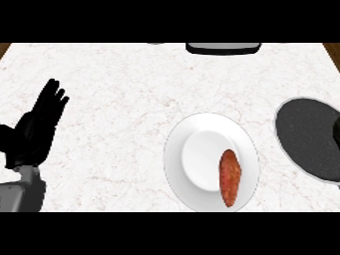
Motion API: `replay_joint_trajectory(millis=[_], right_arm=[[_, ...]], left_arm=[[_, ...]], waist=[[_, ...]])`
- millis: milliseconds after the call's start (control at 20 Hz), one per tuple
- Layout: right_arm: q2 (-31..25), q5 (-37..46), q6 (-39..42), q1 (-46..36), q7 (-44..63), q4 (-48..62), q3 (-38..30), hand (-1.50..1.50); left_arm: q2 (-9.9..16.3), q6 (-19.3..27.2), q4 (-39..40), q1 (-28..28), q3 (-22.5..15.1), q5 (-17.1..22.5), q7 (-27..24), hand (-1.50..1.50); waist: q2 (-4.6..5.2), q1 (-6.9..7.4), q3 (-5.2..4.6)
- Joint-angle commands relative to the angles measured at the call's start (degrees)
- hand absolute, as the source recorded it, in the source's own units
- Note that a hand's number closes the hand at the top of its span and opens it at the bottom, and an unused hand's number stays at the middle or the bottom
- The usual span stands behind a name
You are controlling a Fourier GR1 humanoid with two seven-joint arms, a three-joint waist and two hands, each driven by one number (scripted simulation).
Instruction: Pick the squash from the plate and place it in the pan
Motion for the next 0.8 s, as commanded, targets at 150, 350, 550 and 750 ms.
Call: replay_joint_trajectory(millis=[150,350,550,750], right_arm=[[-0.58,-2.41,-11.43,0.18,-20.92,22.99,-4.86,1.50],[-3.38,-4.76,-11.90,-5.49,-29.14,37.16,-6.23,1.50],[-1.14,-1.07,-17.27,-8.63,-33.07,46.08,-3.47,1.50],[0.31,2.11,-17.57,-13.72,-28.01,55.70,-2.40,1.50]], left_arm=[[-0.54,-1.02,-2.03,1.98,-0.63,0.19,0.30,0.00],[0.03,-1.72,-2.53,3.80,-0.01,-0.43,-1.93,0.00],[-1.01,-1.50,2.82,0.34,0.14,-1.40,-3.28,0.00],[-0.79,0.33,3.60,-4.21,1.13,-1.38,-0.07,0.00]], waist=[[0.08,0.68,-0.02],[0.07,0.94,-0.04],[0.03,0.48,-0.07],[0.14,0.63,-0.07]])
